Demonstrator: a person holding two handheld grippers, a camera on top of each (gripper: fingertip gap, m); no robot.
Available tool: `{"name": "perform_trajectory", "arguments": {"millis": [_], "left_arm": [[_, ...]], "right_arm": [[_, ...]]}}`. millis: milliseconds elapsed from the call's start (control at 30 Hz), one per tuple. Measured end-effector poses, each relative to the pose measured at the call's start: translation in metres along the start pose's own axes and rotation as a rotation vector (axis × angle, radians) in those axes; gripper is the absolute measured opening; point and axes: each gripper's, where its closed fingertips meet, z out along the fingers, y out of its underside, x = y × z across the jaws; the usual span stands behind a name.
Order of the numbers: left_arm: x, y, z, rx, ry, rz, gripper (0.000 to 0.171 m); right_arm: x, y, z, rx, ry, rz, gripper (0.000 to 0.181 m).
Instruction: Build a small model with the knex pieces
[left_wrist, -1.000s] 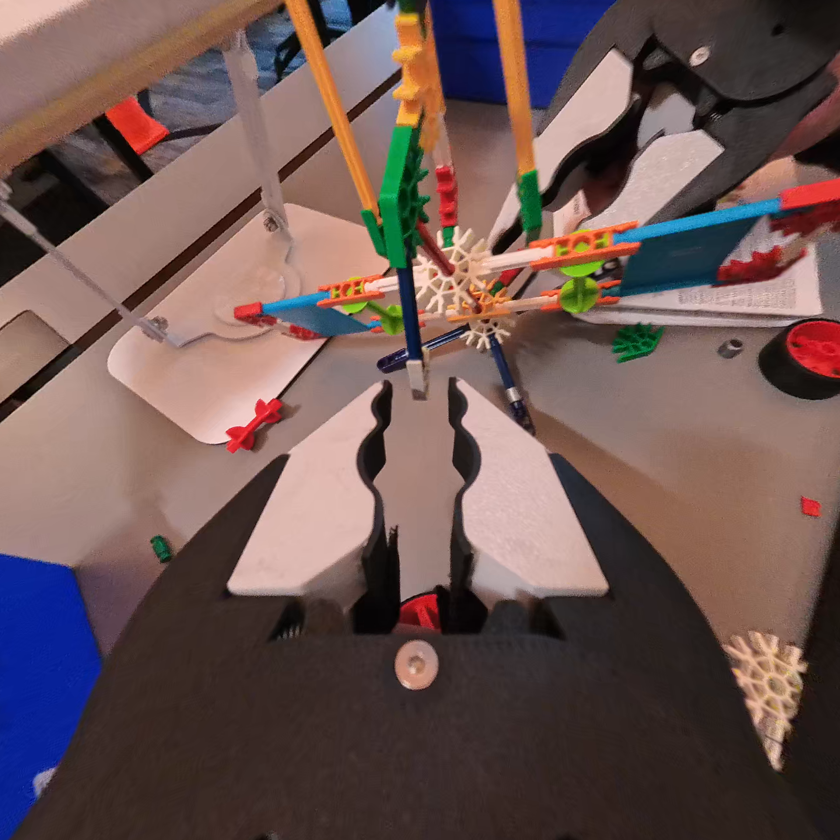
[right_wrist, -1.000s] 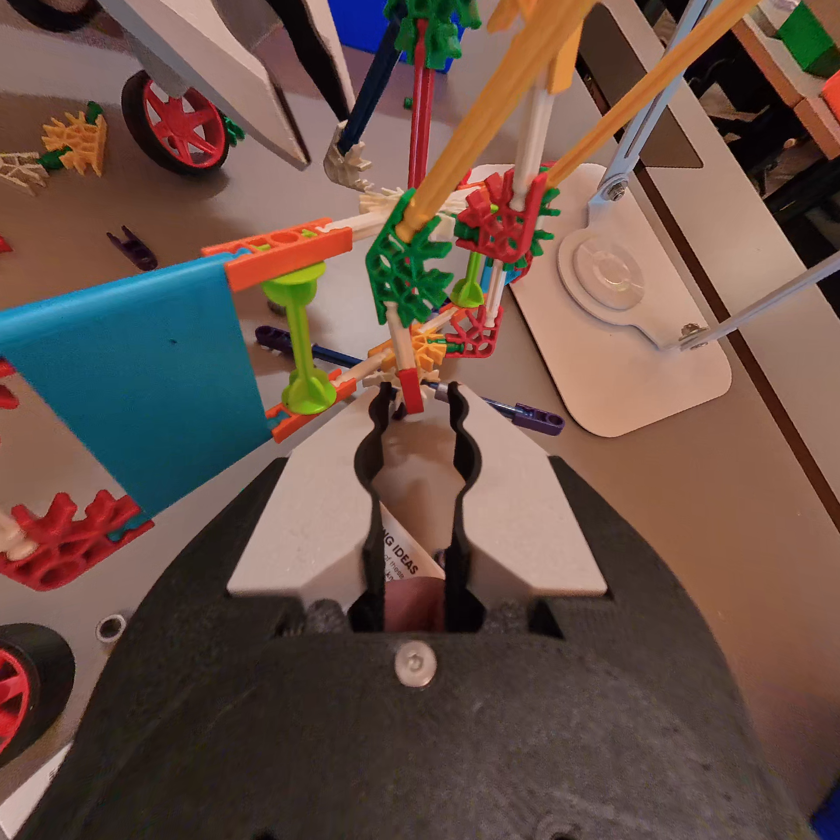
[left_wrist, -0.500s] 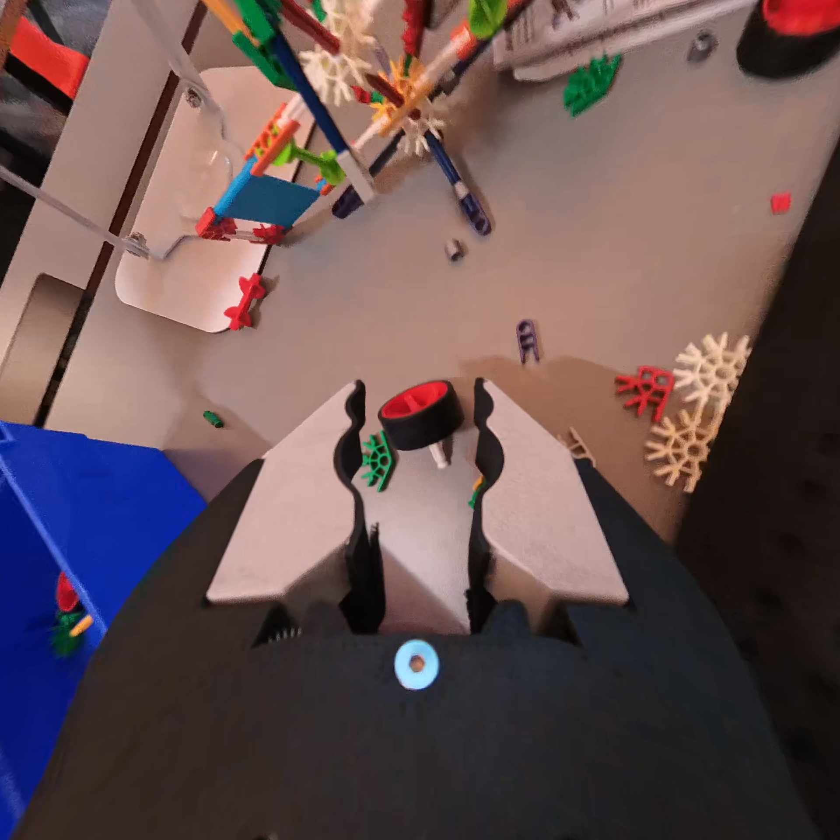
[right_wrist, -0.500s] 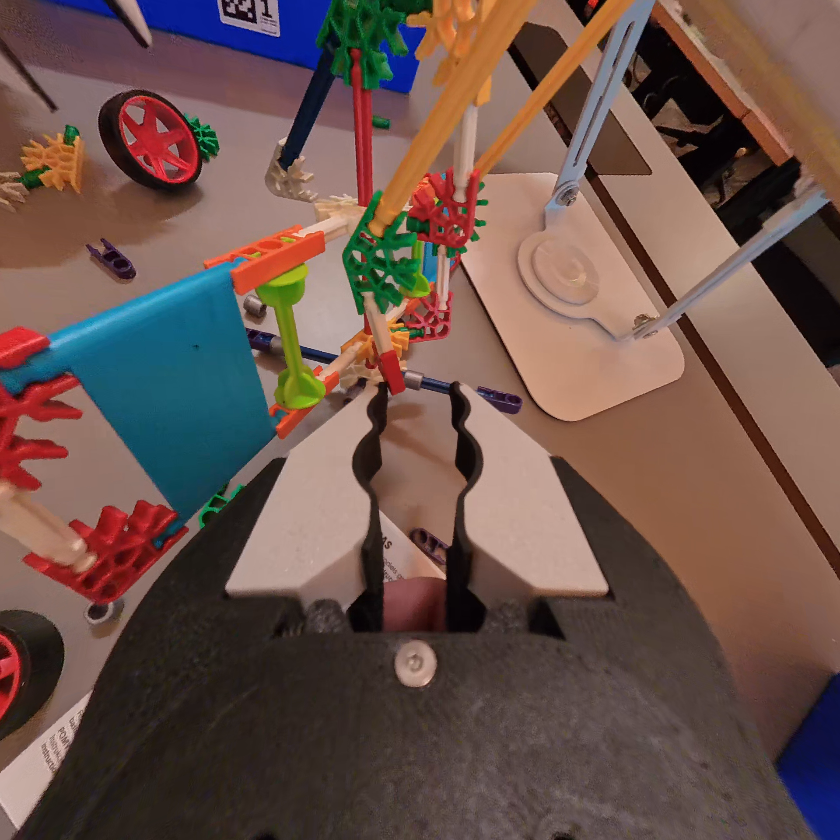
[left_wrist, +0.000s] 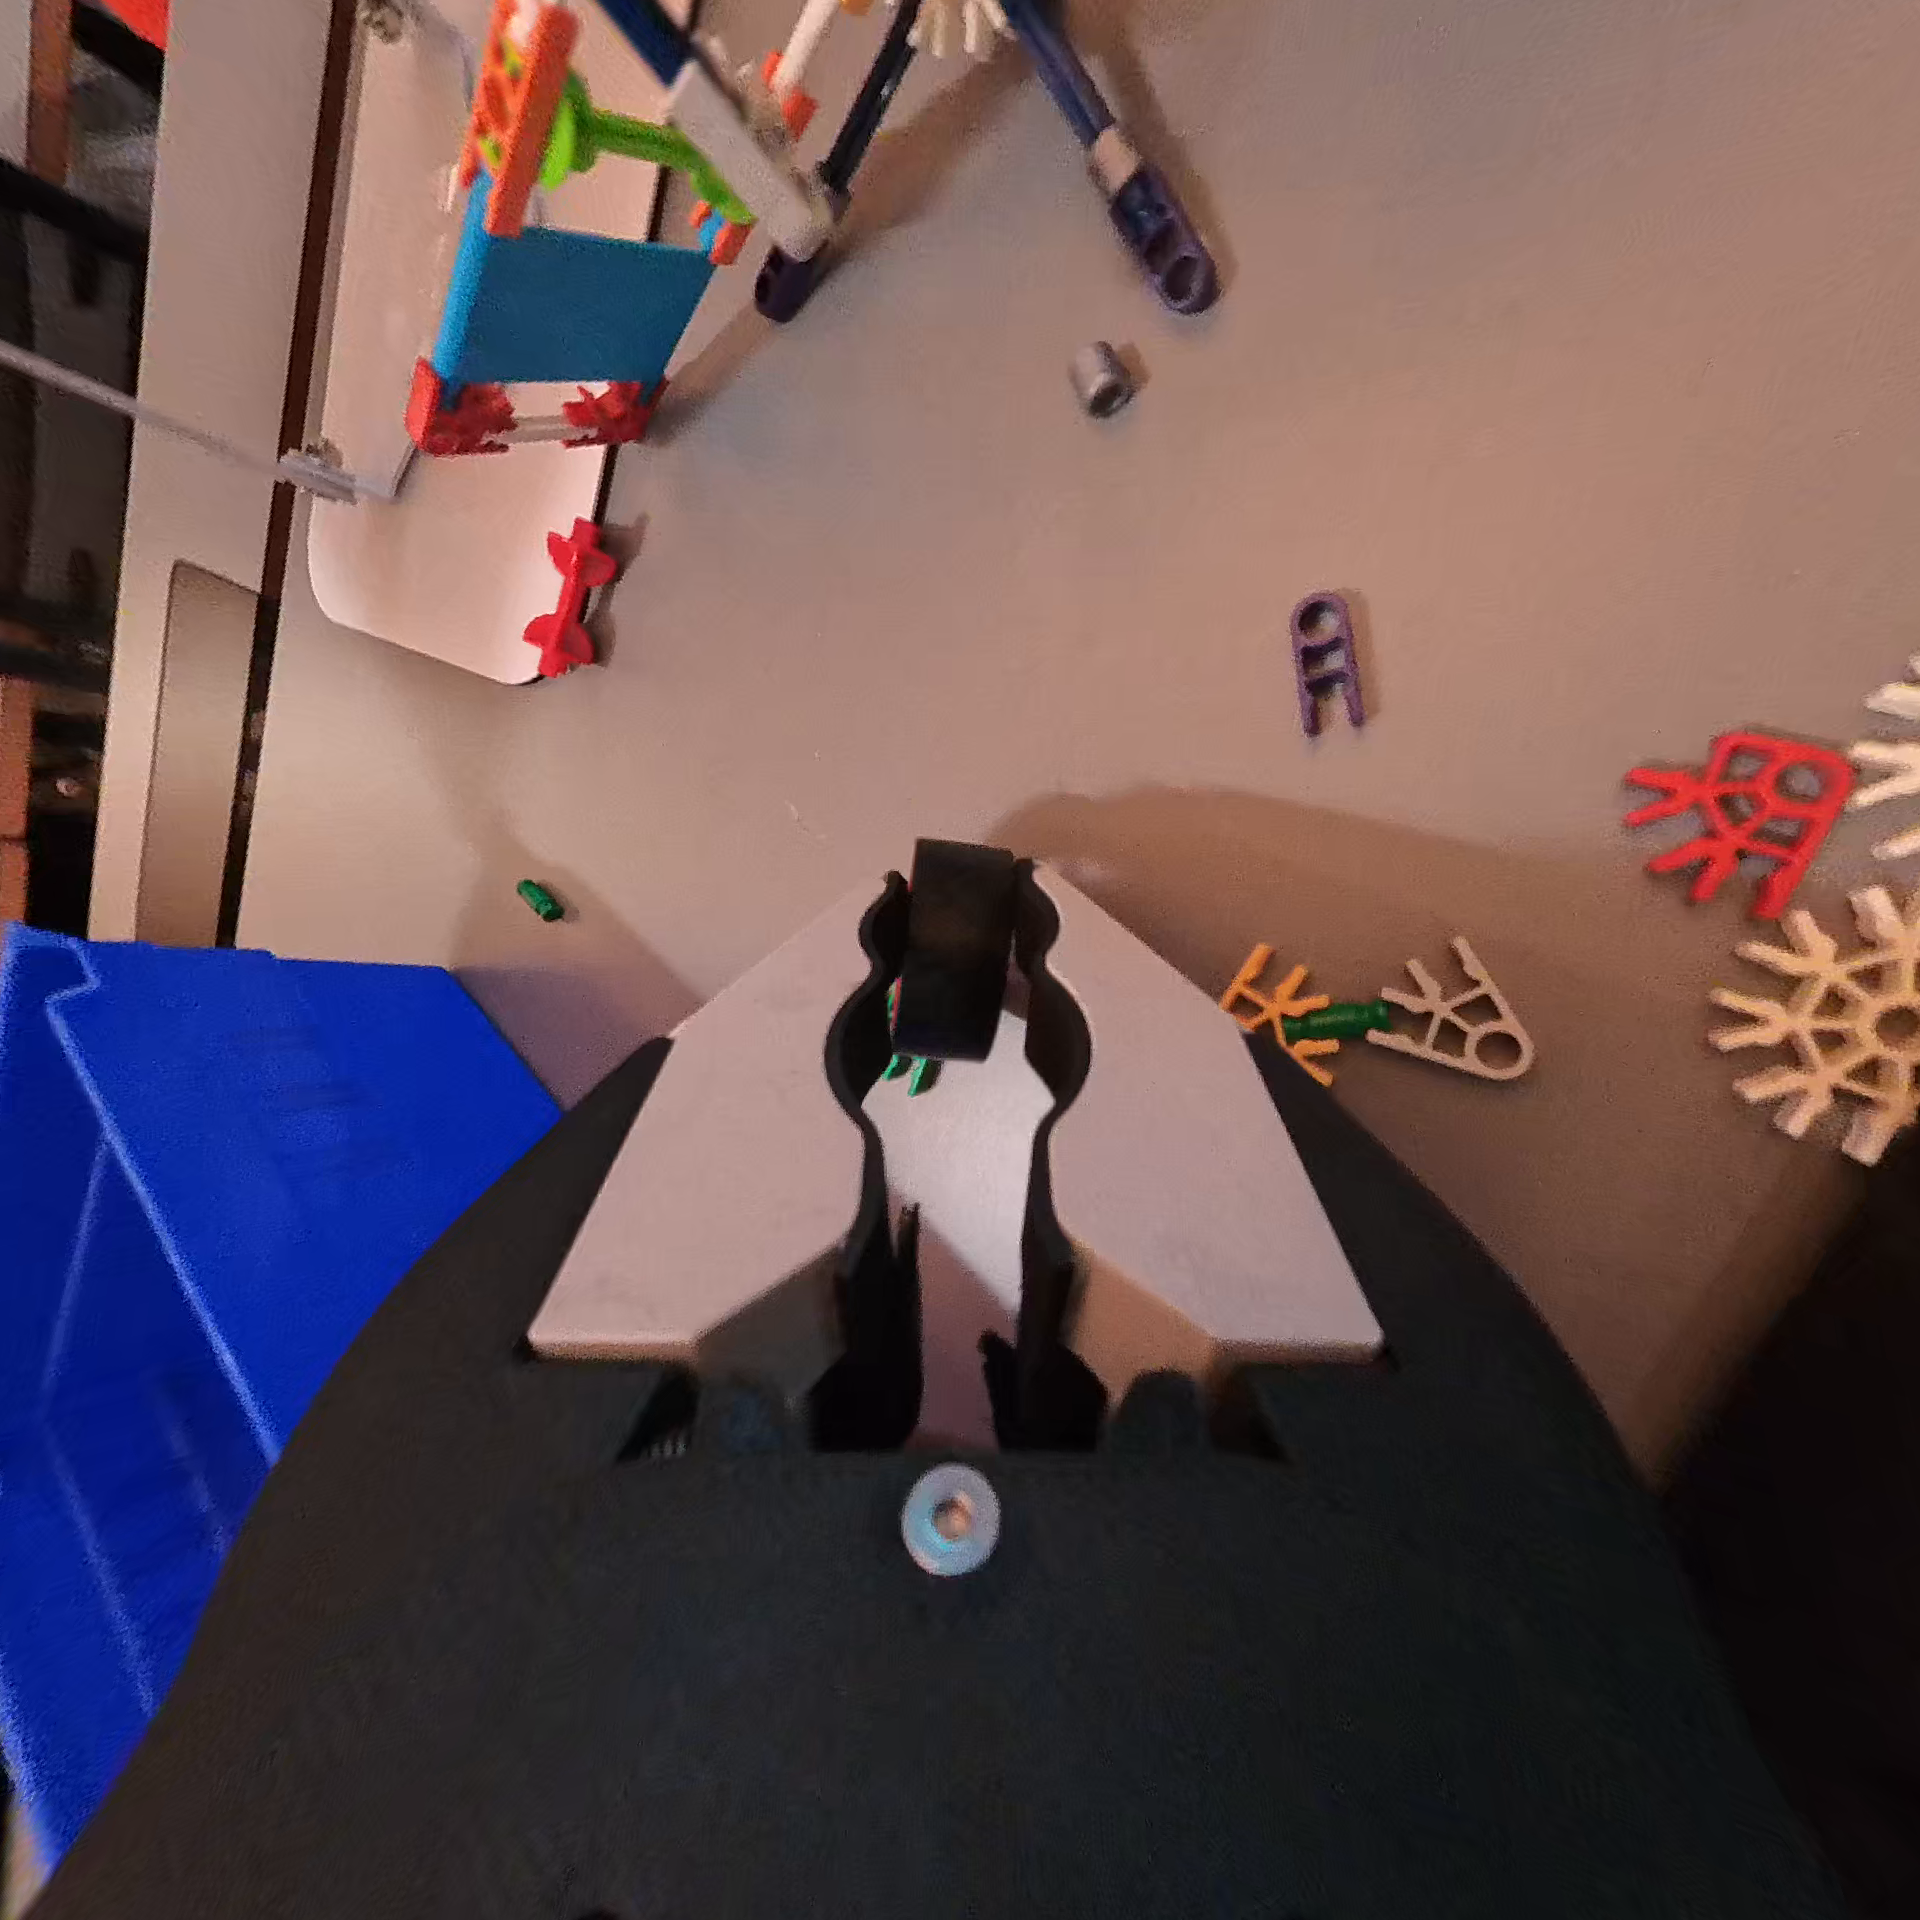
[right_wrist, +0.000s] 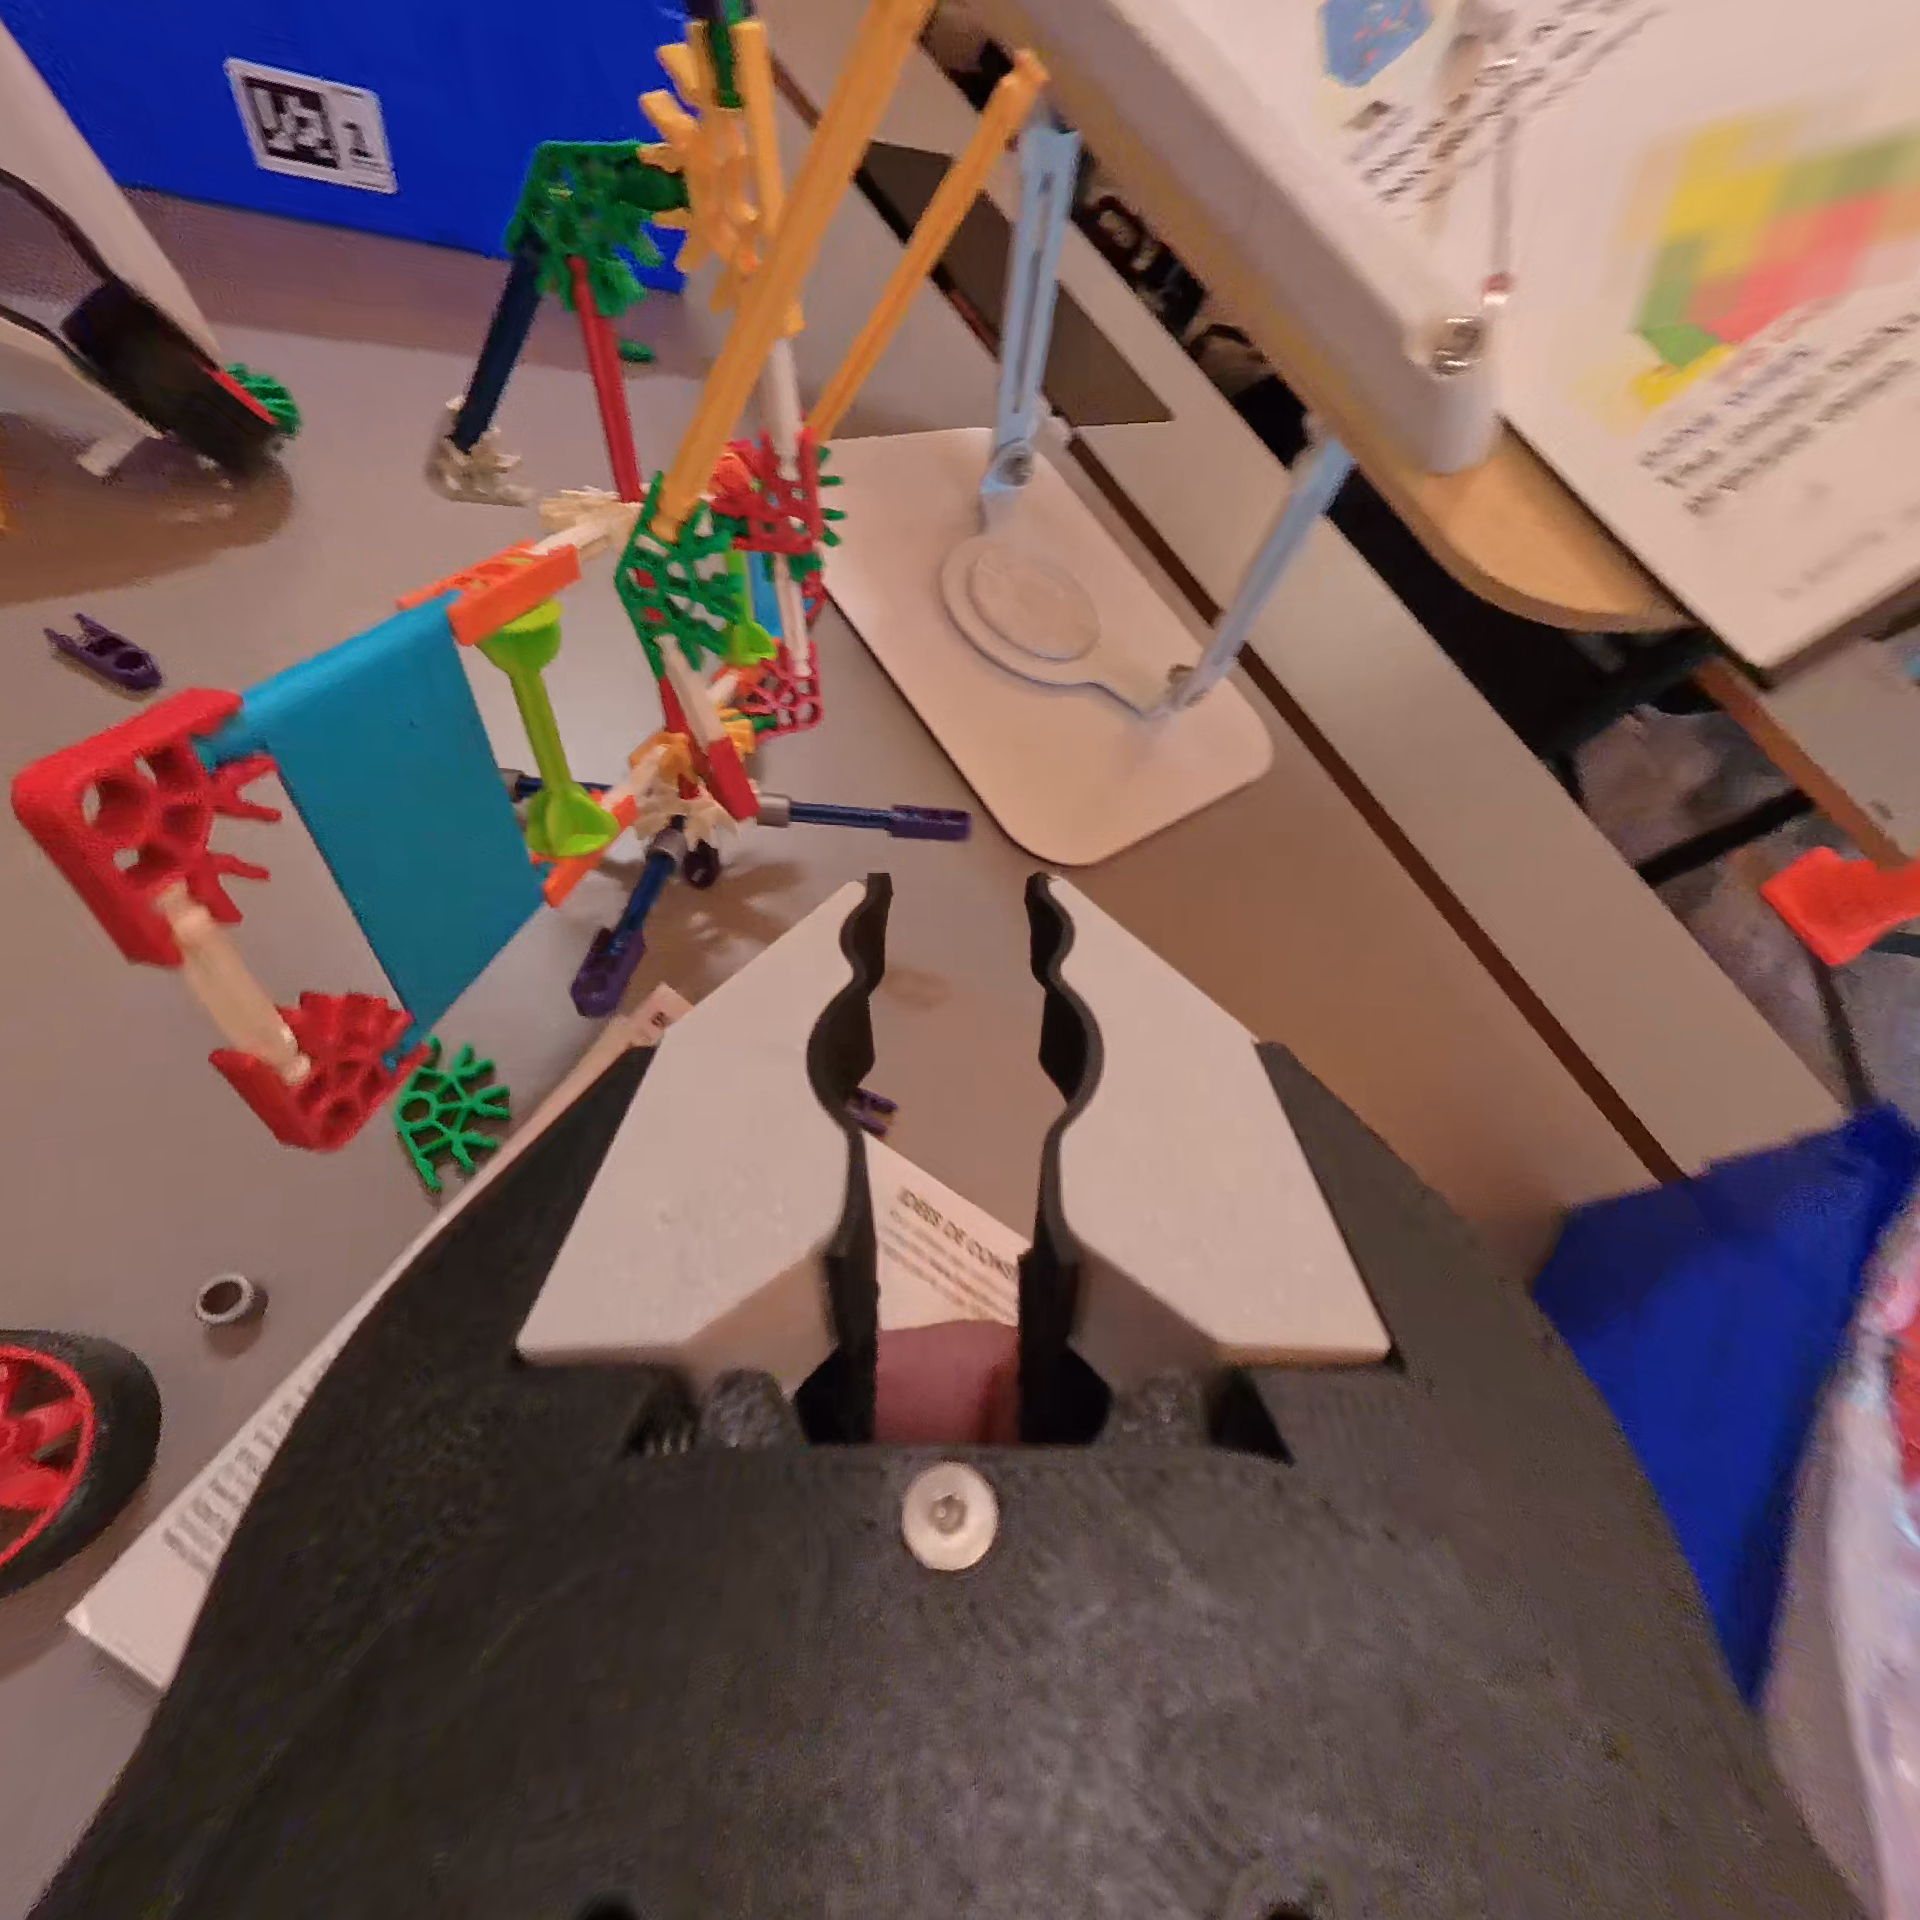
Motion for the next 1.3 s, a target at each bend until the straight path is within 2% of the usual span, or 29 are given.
{"name": "perform_trajectory", "arguments": {"millis": [133,233,333,533,700,867,1000,1300], "left_arm": [[-0.006,-0.009,0.003,0.074,-0.001,-0.123,0.017],[-0.021,-0.027,0.000,0.178,-0.017,-0.225,0.017],[-0.038,-0.048,-0.005,0.301,-0.026,-0.333,0.017],[-0.062,-0.082,-0.006,0.504,0.035,-0.526,0.017],[-0.081,-0.086,-0.001,0.614,0.063,-0.695,0.017],[-0.075,-0.088,0.008,0.652,0.207,-0.834,0.017],[-0.074,-0.085,0.015,0.628,0.172,-0.824,0.017],[-0.063,-0.088,0.029,0.581,0.235,-0.860,0.017]], "right_arm": [[0.012,0.007,-0.029,0.023,0.108,0.019,0.024],[0.017,0.010,-0.051,0.034,0.213,0.016,0.023],[0.007,0.005,-0.074,0.057,0.266,-0.021,0.023],[-0.052,-0.010,-0.101,0.114,0.171,-0.061,0.025],[-0.097,-0.008,-0.095,0.098,0.082,-0.074,0.025],[-0.132,0.008,-0.077,0.041,-0.030,-0.069,0.030],[-0.143,0.022,-0.063,-0.026,-0.047,-0.094,0.032],[-0.148,0.035,-0.052,-0.061,-0.051,-0.095,0.033]]}}
